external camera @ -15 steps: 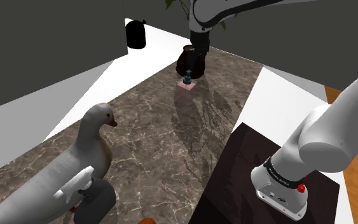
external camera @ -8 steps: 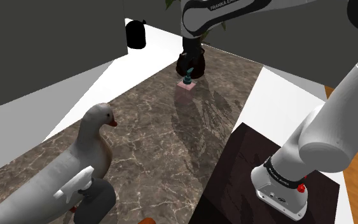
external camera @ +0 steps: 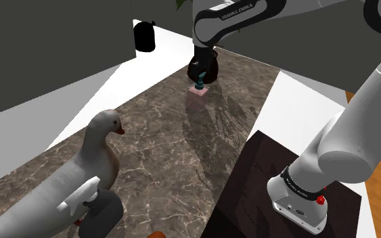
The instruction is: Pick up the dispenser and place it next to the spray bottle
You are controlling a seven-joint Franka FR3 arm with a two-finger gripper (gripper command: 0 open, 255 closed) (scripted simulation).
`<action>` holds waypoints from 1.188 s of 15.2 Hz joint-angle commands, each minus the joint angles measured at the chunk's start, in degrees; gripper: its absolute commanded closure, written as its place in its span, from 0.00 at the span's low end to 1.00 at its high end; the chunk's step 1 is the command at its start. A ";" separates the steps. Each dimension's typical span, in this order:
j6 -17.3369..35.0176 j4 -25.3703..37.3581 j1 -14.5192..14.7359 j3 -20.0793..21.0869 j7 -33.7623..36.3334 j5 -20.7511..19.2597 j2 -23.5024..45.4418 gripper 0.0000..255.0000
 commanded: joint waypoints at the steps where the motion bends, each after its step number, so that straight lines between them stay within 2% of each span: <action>1: 0.03 -0.01 0.00 0.00 0.00 0.00 0.01 0.00; 3: 0.02 -0.01 0.00 0.00 0.00 0.00 0.01 0.00; 4: 0.02 -0.01 0.00 0.00 0.00 0.00 0.01 1.00; 13: 0.03 -0.01 0.00 0.00 0.00 0.00 0.01 1.00; 18: -3.58 2.22 0.07 0.06 -0.51 0.19 -1.40 1.00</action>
